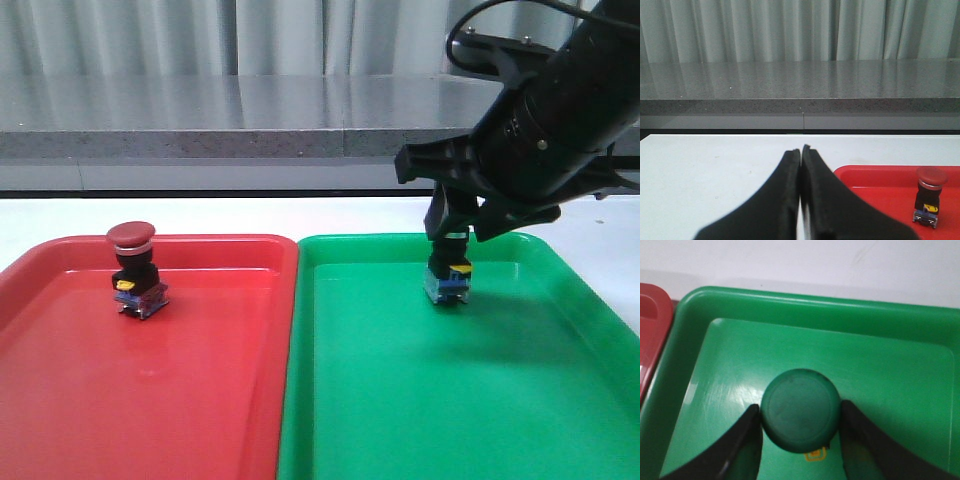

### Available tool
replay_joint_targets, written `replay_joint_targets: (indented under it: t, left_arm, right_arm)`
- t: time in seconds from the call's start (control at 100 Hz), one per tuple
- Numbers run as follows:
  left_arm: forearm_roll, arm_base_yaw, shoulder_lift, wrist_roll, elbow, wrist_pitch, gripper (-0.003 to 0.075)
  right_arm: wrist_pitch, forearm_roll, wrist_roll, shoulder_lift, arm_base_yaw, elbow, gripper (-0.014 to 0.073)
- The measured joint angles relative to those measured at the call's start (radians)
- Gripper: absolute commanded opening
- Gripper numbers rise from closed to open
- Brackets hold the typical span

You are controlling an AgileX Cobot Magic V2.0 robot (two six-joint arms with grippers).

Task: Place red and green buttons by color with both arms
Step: 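Lift the green-capped button and lower it into the green tray, then open the right gripper and raise it away from the button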

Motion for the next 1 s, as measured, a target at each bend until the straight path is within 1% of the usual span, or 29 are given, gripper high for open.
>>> replay_joint_targets:
  t: [0.47,0.87,1.0]
  left_arm:
    - [0.000,0.000,0.000,0.000,0.000,0.000,-0.0019]
    - [0.000,0.000,0.000,0.000,0.000,0.000,-0.0019]
    - [0.000,0.000,0.000,0.000,0.000,0.000,-0.0019]
  right_arm:
    - [-0.027,0.000,0.007,0.000,0.000,0.023,0.0235]
    - [-0.025,0.000,0.009,0.000,0.000,0.023,0.0400]
    - [-0.023,0.000,0.009,0.000,0.000,0.023,0.0494]
